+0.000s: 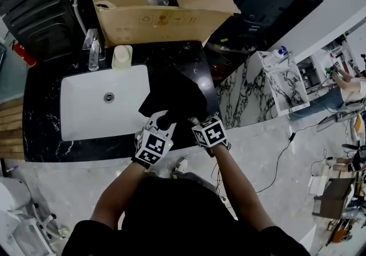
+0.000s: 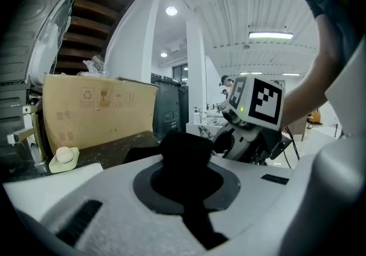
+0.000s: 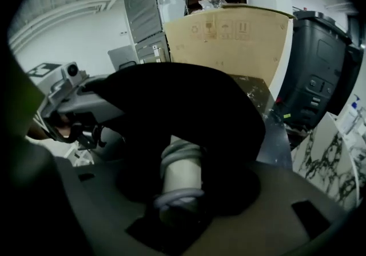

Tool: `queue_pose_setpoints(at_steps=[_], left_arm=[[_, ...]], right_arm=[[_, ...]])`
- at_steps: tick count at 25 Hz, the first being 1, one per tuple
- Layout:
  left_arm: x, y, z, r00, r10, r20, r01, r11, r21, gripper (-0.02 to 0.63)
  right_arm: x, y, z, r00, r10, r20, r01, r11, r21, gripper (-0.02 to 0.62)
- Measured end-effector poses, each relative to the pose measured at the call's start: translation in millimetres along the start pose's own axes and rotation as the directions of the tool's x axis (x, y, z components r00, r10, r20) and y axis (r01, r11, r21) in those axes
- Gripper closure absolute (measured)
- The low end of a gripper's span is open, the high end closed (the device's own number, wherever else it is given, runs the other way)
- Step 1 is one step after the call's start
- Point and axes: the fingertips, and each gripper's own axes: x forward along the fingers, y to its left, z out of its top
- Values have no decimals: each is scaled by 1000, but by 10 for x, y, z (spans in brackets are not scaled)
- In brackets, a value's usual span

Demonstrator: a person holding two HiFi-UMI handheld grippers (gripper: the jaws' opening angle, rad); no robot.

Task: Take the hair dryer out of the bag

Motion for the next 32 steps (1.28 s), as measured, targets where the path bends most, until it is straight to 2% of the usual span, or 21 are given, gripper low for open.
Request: queue_pose_setpoints(at_steps=[5,10,13,17,21,26,32], left_arm=[[21,50,-116,999,9,-48,-8,1000,21,574],[64,103,-30,998,22,-54,-21,1000,19,574],[88,189,110,998,39,-45,-38,999,21,574],[110,308,227,996,62,-60,-62,998,8,574],[97,517,264,990,117,-73,-119,993,-20,574],[117,587,243,989,122,-79,-118,991,60,574],[163,596,196,990,119,-74,-120,993,0,574]], right_arm=[[-91,30,25,994,80,72,-84,995,62,357],[-254,114,28,979,141,149,-157,983,100,359],[-334,108,61,975,141,173,-155,985,73,360],[-399,44,39,979,109,170,-114,993,19,362],[-508,103,32,977,120,179,-112,992,-53,362],[-712,236,41,949,177,260,-177,984,-23,364],[-1028,331,32,908,238,345,-252,968,-6,365]])
